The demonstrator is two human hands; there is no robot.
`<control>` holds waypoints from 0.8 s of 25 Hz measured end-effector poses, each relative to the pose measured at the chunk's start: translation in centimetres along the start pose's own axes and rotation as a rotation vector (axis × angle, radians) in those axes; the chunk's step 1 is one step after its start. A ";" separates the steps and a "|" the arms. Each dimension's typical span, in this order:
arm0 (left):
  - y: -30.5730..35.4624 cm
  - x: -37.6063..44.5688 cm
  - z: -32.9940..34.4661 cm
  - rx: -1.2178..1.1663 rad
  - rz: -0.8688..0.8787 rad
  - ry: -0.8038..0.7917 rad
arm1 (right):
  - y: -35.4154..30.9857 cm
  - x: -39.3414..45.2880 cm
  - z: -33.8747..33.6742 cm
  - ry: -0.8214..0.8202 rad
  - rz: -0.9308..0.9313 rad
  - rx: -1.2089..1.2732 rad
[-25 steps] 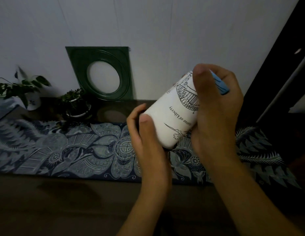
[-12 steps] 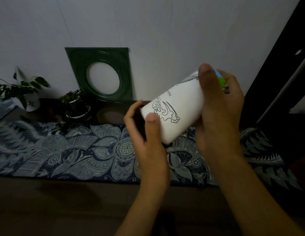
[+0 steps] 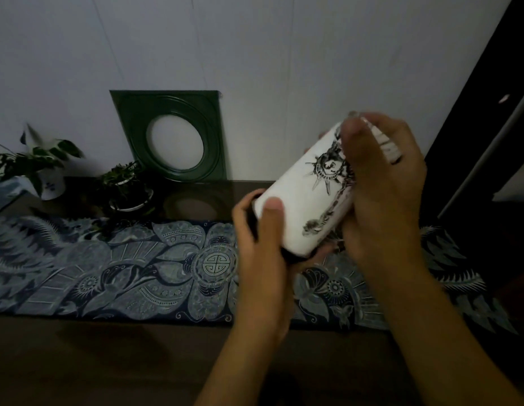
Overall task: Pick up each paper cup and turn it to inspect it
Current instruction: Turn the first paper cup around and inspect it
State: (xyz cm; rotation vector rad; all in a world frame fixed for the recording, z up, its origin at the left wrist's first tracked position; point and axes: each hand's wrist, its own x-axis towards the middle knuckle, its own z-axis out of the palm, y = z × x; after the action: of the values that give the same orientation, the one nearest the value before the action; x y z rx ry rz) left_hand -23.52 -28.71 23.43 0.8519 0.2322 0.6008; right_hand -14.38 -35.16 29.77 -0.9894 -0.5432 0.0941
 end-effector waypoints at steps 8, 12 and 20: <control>1.5 -0.2 -0.9 -0.212 -0.506 -0.203 | -0.8 0.1 -1.5 -0.424 -0.014 -0.103; 0.0 -0.5 -0.2 -0.181 -0.259 -0.103 | -0.4 -0.6 -1.2 -0.160 0.016 -0.145; 0.8 -0.6 -0.8 -0.182 -0.379 -0.131 | -0.5 -0.8 -1.8 -0.336 -0.013 -0.068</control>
State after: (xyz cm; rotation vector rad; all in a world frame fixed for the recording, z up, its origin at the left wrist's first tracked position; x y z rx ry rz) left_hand -24.63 -28.15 23.50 0.6460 0.2095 0.2063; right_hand -14.29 -37.07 29.06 -1.0429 -0.8652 0.2340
